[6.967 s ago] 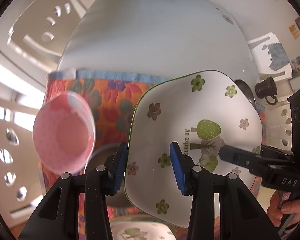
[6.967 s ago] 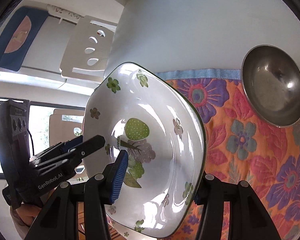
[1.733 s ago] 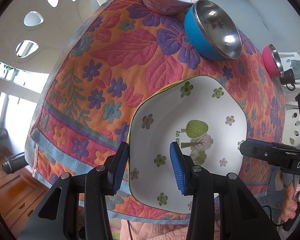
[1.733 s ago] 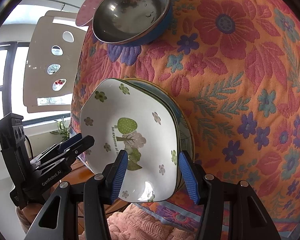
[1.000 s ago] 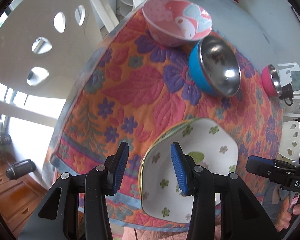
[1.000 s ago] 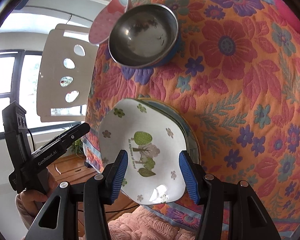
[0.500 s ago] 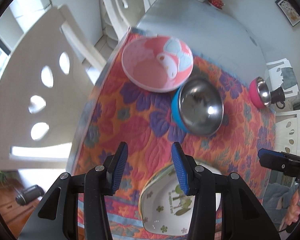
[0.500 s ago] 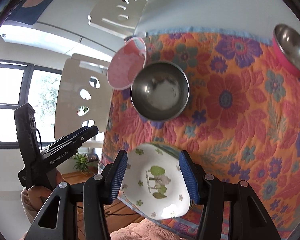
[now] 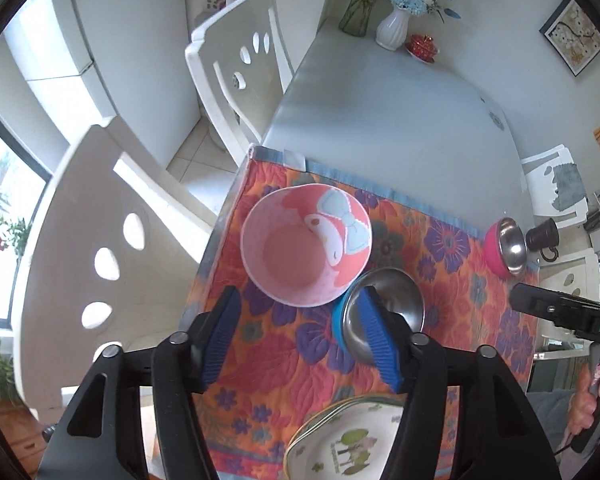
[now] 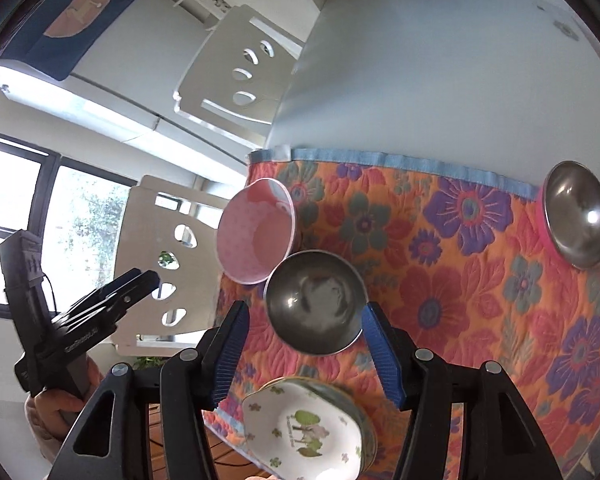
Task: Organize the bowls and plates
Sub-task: 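Move the left tool to the blue steel bowl rim and close it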
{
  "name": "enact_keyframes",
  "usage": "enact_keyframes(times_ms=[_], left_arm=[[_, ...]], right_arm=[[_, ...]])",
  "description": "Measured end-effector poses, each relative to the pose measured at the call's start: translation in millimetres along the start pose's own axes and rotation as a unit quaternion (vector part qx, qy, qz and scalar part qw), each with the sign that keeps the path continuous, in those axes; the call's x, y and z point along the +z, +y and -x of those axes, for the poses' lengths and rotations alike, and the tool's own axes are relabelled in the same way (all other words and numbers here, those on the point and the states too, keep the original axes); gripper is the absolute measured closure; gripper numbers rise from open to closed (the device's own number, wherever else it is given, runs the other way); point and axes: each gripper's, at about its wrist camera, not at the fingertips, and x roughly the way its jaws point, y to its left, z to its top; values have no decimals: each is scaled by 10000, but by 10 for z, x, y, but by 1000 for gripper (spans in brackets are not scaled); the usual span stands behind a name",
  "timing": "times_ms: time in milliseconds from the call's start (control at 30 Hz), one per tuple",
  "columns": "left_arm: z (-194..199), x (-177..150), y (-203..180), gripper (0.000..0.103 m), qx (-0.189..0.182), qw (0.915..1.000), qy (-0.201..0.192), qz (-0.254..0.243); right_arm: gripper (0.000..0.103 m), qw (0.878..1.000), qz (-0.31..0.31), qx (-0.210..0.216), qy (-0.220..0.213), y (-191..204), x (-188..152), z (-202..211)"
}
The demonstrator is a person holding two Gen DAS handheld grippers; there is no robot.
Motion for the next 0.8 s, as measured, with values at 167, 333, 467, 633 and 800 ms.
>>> enact_keyframes(times_ms=[167, 333, 467, 633, 800], left_arm=[[-414, -103, -74, 43, 1, 9992, 412, 12], [-779, -304, -151, 43, 93, 9971, 741, 120], [-956, -453, -217, 43, 167, 9961, 846, 198], [-1163, -553, -260, 45, 342, 9947, 919, 317], [-1315, -566, -249, 46, 414, 9932, 969, 500]], right_arm=[[46, 9989, -349, 118, 285, -221, 31, -391], [46, 9967, -510, 97, 618, -410, 7, -836], [46, 9943, -558, 63, 909, -520, -27, -1174], [46, 9920, -550, 34, 1138, -626, -19, -1479], [46, 9917, -522, 32, 1174, -681, 24, -1594]])
